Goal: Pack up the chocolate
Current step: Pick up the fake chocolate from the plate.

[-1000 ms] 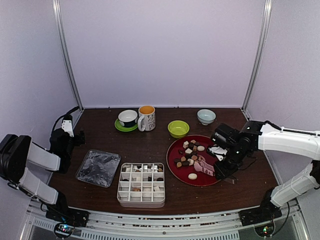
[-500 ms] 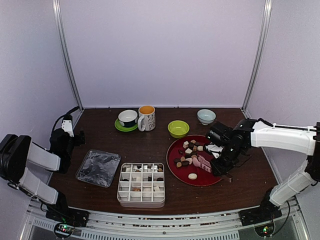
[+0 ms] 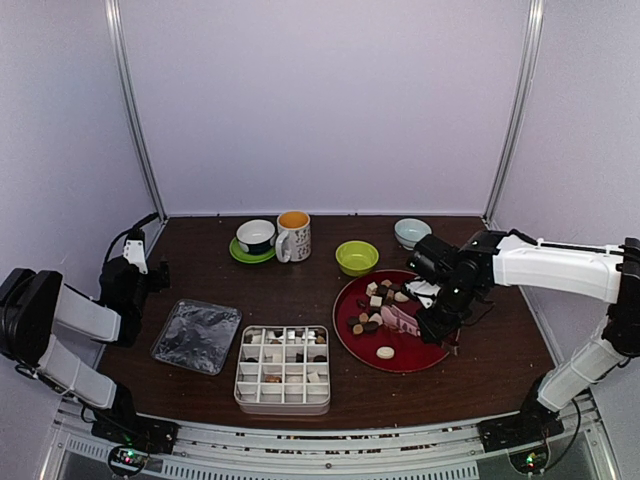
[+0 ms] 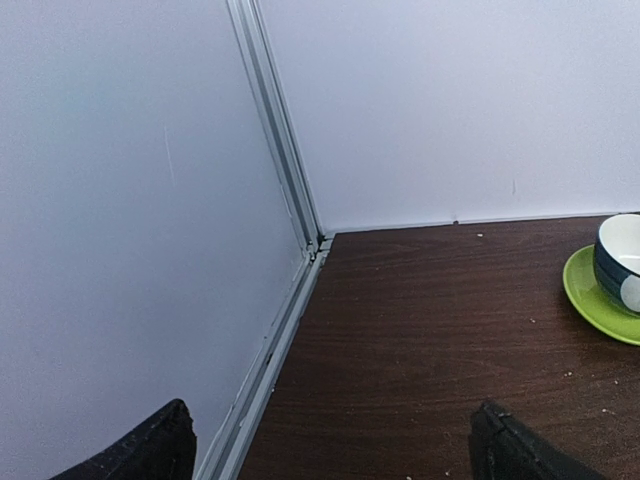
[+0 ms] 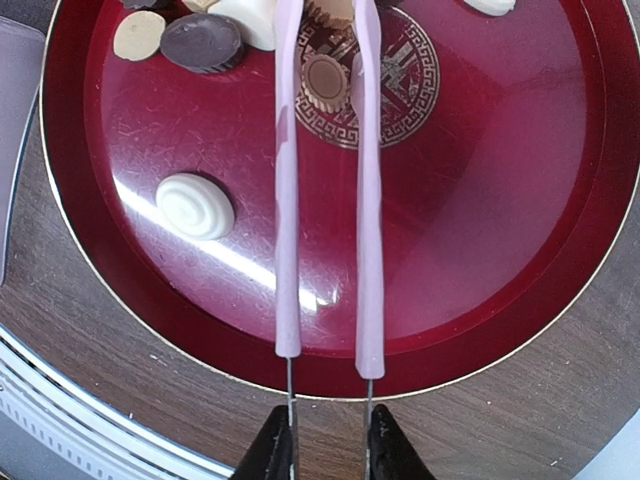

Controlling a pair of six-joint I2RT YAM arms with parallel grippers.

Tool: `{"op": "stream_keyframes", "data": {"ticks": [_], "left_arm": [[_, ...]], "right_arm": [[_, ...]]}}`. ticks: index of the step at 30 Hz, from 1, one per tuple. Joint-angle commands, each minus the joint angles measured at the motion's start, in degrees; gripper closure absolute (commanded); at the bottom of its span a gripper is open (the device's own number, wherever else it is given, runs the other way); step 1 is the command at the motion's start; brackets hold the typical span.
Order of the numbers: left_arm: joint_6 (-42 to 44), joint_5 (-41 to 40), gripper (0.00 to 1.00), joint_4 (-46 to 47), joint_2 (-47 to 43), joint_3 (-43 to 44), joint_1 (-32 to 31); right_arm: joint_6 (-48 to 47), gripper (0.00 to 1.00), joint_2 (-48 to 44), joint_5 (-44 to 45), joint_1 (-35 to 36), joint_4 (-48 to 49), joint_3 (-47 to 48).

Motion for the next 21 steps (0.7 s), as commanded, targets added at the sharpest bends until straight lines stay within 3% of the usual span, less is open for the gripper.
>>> {"op": "stream_keyframes", "data": {"ticks": [1,21], "left_arm": [[0.5,0.4,0.02,2.1,0.3,0.9,0.4],[0.6,0.4,0.02,2.1,0.3,0.9,0.4]], "right_arm": [[-0.5,0.76,-1.6,1.0,-0.3,-1.3,1.8],[-0.1,0.69,-2.8,0.2,-0.3,-0.8,-1.8]]}}
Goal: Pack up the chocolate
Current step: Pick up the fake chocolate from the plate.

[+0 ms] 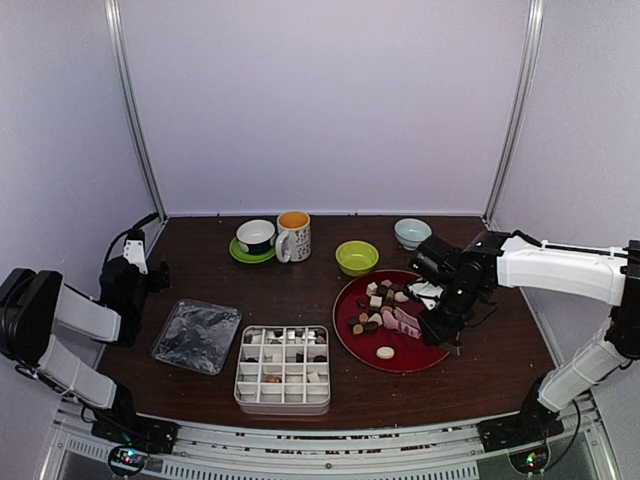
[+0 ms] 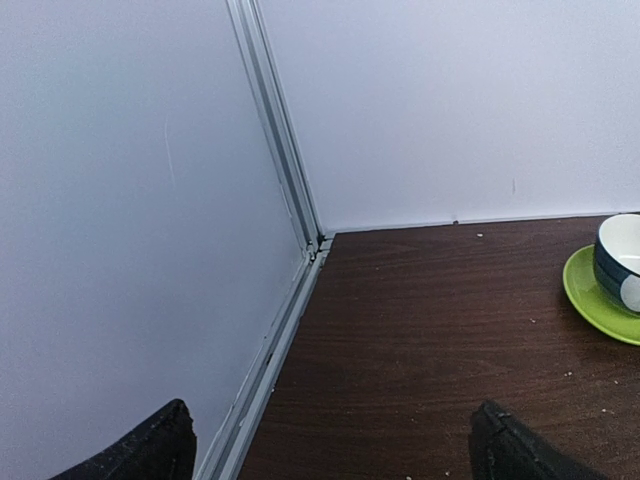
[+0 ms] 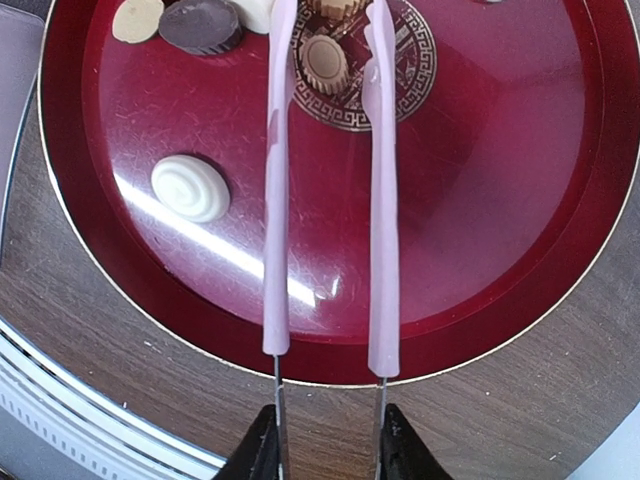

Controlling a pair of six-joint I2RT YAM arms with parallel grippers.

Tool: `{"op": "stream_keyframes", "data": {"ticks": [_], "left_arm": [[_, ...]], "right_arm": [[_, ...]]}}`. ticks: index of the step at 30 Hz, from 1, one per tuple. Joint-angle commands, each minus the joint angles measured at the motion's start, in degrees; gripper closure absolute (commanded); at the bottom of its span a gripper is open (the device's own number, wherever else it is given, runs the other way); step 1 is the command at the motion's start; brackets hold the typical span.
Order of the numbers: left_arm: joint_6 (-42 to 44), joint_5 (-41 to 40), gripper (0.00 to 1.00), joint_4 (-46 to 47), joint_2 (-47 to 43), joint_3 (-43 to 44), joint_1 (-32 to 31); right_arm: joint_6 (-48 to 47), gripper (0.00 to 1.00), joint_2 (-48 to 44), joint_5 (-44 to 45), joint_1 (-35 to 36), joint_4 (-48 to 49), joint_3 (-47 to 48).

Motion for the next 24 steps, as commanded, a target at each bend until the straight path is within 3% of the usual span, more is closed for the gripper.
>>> {"op": "stream_keyframes", "data": {"ticks": [1,10,24], "left_arm": [[0.6,0.4,0.02,2.1,0.3,0.9,0.4],[0.6,0.4,0.02,2.1,0.3,0.9,0.4],[0.6,0.4,0.02,2.1,0.3,0.8,0.4]], "right_arm": [[0.3,0.69,-1.5,0.1,-0.3,0.0,-1.1],[0.3,0.80,-2.0,0.2,-0.3,-0.4,-0.6],[0.7,0.81,-5.7,1.2,-0.3,-1.3,1.1]]}}
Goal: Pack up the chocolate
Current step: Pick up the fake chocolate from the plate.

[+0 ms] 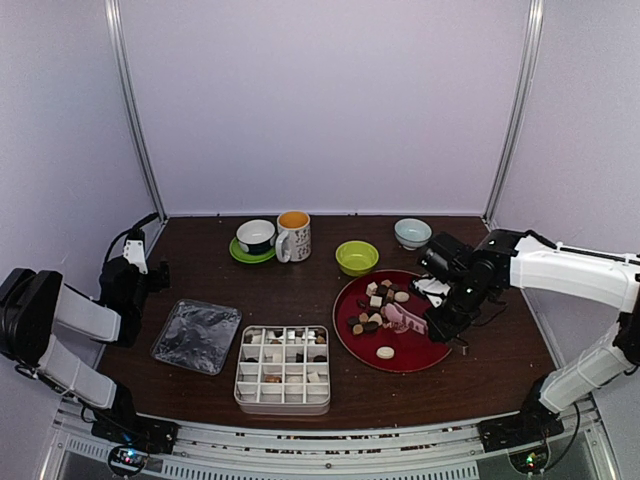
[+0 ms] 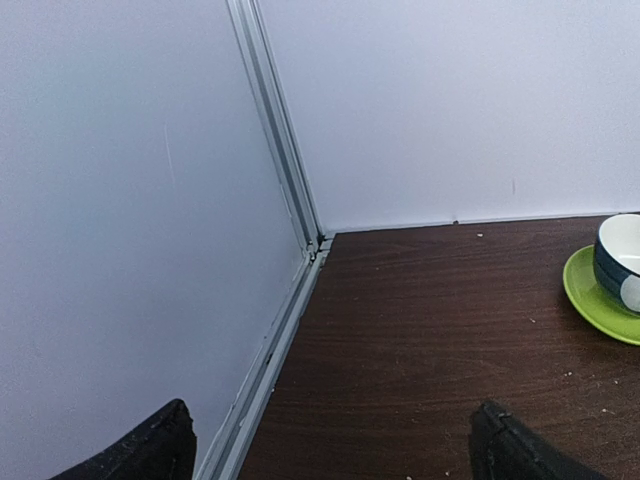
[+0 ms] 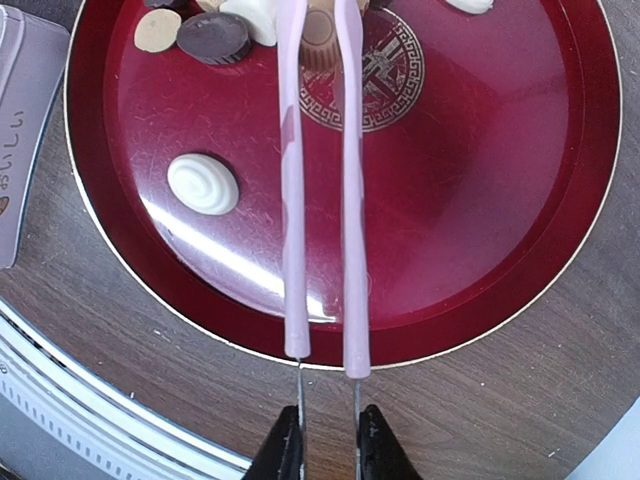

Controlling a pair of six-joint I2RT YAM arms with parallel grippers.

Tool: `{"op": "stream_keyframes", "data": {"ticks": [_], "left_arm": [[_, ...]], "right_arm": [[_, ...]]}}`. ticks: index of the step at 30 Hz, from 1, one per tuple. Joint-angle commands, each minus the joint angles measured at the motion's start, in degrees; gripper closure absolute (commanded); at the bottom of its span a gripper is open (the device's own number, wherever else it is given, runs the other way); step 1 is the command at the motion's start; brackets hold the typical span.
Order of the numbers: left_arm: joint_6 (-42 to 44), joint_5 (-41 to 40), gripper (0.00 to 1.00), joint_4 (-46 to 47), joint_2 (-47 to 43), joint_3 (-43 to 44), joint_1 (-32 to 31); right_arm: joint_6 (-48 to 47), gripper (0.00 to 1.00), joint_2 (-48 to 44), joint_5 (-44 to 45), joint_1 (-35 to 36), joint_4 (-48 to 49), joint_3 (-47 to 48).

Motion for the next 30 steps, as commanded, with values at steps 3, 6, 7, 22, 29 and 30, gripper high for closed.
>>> {"op": "stream_keyframes", "data": {"ticks": [3,6,7,22,29,30], "left_arm": [[0.5,0.4,0.02,2.1,0.3,0.9,0.4],[0.5,0.4,0.02,2.1,0.3,0.9,0.4],[0.6,0.4,0.02,2.1,0.3,0.8,0.4],[0.6,0.4,0.02,2.1,0.3,0.8,0.5],[0.5,0.4,0.02,2.1,0.3,0.9,0.4],[0.5,0.3,0.02,2.1,0.3,0.8,0.4]], "right_arm": [[0.8,0.81,-2.8,1.1,-0.3,-0.4,1.7],[0.8,0.81,-3.3,0.7,-0.3,-0.2,1.8],[0.8,0.81,-3.5,0.5,-0.3,-0.1,1.9],[-0.4,0.82,-6.5,-6.3,0.0,1.5,3.5],[-3.1,0.84,-7.6,-9.5,0.5,4.5,3.3],[-4.1,0.84,-7.9,-13.0,0.7,5.9,2.7]]}}
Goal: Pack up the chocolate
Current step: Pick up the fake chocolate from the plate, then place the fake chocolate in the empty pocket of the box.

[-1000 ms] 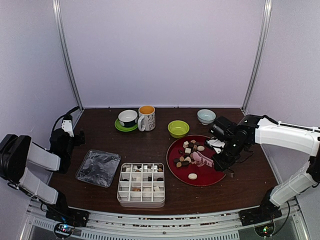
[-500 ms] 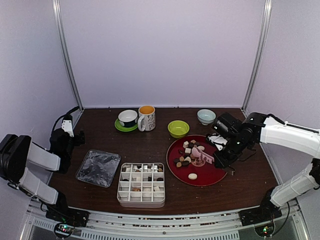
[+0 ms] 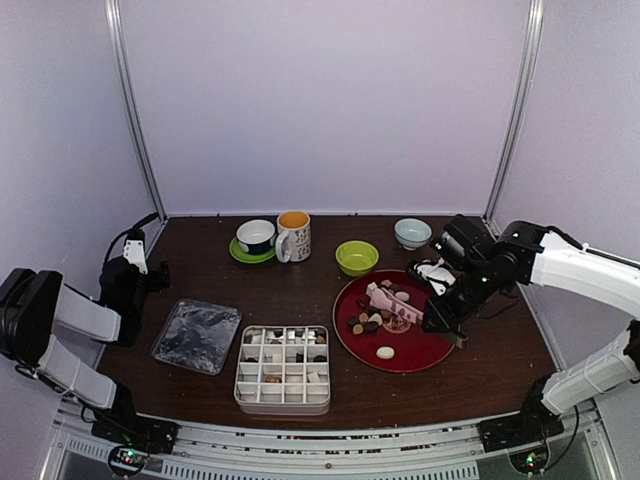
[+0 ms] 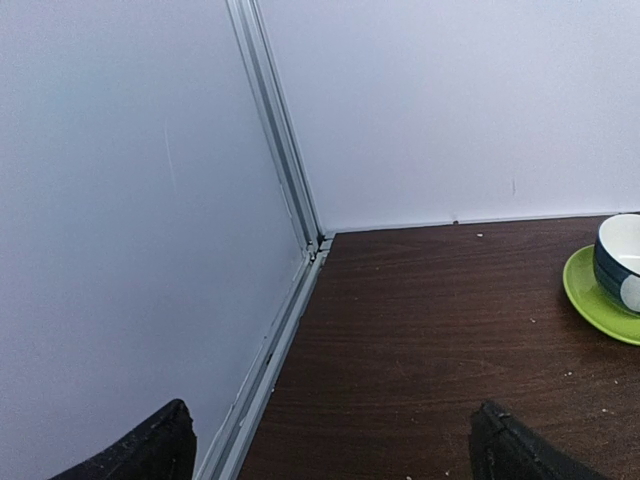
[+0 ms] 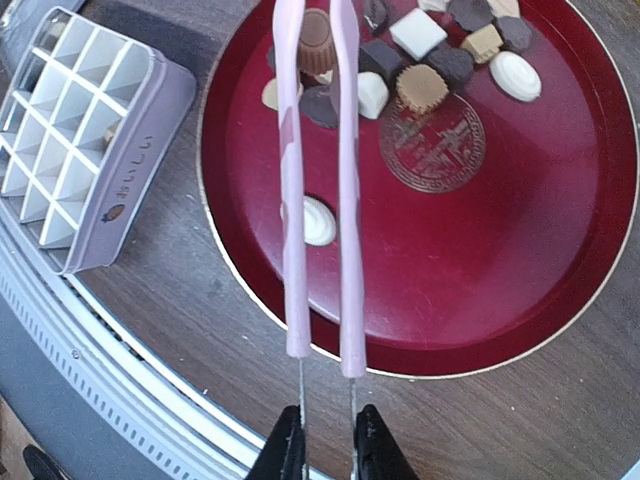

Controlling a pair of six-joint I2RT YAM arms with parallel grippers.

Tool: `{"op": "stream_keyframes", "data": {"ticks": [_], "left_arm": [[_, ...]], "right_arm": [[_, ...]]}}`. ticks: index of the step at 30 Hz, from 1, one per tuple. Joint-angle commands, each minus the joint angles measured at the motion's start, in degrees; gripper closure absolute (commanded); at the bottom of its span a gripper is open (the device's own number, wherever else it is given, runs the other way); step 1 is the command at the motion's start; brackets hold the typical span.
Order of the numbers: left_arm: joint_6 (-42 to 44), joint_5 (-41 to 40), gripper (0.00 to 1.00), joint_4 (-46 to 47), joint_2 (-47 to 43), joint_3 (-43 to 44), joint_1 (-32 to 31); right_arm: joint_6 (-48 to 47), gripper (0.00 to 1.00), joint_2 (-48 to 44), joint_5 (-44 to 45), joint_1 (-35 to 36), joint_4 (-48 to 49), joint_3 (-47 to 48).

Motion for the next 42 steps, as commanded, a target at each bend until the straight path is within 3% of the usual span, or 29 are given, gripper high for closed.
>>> {"op": "stream_keyframes", "data": {"ticks": [1,3,10,19,26,42], "left_arm": [[0.5,0.4,0.02,2.1,0.3,0.8,0.4],[0.5,0.4,0.02,2.1,0.3,0.9,0.4],[0.5,0.4,0.02,2.1,0.3,0.9,0.4],[0.5,0.4,0.02,2.1,0.3,0.8,0.4],[0.6,0.4,0.02,2.1,0.3,0.9,0.4],[0.5,0.4,0.02,2.1,0.3,0.8,0.4]], "right_arm": [[-4.0,0.83,-2.4,-10.6,0.8,6.3,0.1],[-5.3,0.83,-2.7,-14.9,2.7,8.9,-0.1],[-8.2,0.84,3.2,-15.9,8.3,9.1,4.4],[-1.8,0.85,7.1,-18.8,12.9,20.4,4.8],[-2.4,0.86,10.7,-16.1,18.7,22.7,6.0],[-3.1,0.89,9.0,-5.5,22.8,27.8,3.6]]}}
